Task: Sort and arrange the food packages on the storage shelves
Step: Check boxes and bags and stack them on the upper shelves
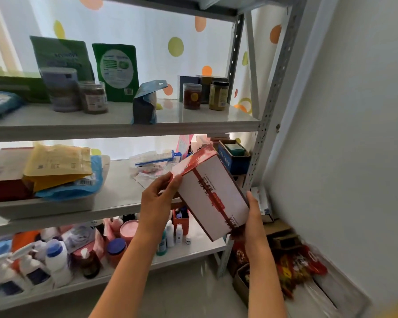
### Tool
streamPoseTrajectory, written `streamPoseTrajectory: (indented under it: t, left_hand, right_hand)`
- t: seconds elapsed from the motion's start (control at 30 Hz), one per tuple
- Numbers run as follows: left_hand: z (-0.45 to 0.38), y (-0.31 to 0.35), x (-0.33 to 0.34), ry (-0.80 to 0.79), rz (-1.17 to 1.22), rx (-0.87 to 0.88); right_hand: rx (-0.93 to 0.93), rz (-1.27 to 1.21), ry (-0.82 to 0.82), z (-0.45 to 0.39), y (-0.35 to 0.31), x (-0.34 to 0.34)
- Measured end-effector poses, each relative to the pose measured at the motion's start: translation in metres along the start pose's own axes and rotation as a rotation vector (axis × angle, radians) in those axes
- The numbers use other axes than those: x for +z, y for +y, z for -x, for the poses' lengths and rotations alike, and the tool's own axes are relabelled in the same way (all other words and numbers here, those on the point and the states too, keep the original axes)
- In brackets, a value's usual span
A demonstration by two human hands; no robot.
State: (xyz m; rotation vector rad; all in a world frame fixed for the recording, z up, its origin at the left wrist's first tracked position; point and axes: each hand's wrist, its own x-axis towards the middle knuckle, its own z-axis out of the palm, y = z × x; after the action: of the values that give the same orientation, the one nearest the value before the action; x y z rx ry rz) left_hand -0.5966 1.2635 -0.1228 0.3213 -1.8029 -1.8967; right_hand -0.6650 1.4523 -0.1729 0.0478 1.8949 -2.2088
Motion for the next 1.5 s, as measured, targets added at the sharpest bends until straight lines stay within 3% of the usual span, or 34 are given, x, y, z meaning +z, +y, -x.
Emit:
streamPoseTrajectory:
  t: [0.23, 0.37, 0.73, 0.97, 1.27, 1.5]
  left_hand:
    - [0.0, -0.001, 0.013, 0.007, 0.07, -0.062]
    - [-0.008, -0.002, 0.017, 0.035, 0.303, -0.217]
    - [-0.008, -0.012, 0.031, 0.008, 0.669, -0.406]
    - [-0.012, -0.022, 0.03, -0.076, 0.615, -0.405]
    - [-0.023, -0.033, 0.024, -0.097, 0.532, -0.313]
    - [-0.028, -0.041, 0.022, -0.112, 0.465, -0.327]
  right_hand:
    - [-0.054, 0.028, 0.034, -0.001, -0.005, -0.012]
    - [-0.156, -0.032, 0.042, -0.001, -0.01, -0.02]
    - [-0.26, -0.292, 0.1, -0.013, -0.015, -0.017]
    - [-0.281, -0.289, 0.144, -0.021, -0.019, -0.006]
    - [-0.171, -0.247, 0.34, -0.025, -0.017, -0.006]
    - [-0.076, -0.299, 0.322, -0.032, -0.013, -0.012]
